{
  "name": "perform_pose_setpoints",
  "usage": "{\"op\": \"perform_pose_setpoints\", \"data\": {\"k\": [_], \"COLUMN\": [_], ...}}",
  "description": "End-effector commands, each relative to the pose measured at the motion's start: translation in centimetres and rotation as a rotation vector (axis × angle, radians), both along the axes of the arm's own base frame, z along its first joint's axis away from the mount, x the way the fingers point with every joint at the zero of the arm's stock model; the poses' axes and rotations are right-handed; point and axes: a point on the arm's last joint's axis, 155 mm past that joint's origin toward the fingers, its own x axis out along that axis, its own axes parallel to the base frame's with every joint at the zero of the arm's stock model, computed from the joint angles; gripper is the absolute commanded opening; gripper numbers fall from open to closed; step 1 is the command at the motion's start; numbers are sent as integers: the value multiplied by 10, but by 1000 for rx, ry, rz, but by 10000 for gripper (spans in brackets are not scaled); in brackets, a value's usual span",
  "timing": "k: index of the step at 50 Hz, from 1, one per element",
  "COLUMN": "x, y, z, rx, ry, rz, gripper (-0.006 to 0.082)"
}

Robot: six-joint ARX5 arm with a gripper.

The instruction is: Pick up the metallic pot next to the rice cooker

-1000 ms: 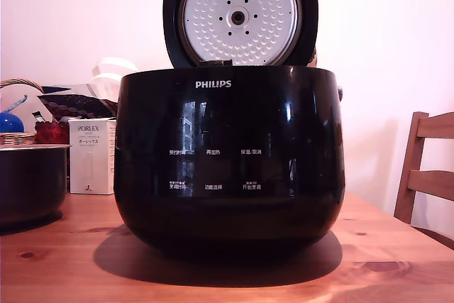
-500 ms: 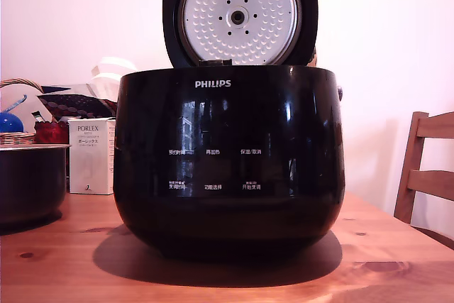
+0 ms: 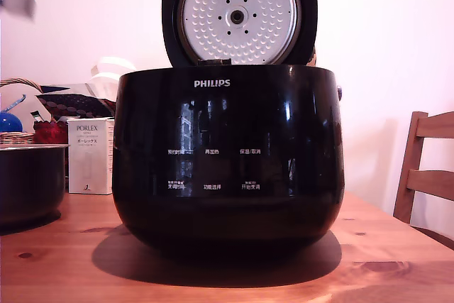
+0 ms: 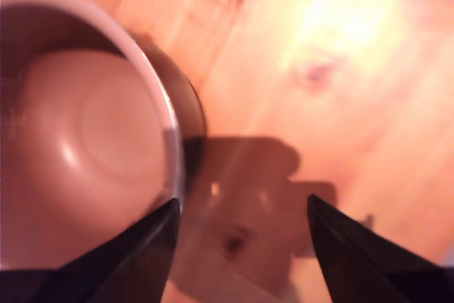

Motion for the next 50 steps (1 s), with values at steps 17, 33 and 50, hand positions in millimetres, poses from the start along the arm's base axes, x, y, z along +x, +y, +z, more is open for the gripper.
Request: {"op": "perform_pose_setpoints", "data": {"k": [17,33,50], "x": [28,31,31], "y": [25,27,15], "z": [-39,-61,-62], "rx": [37,19,-43], "ry": [31,80,85], "rz": [1,11,-5], "gripper": [522,519,316]}}
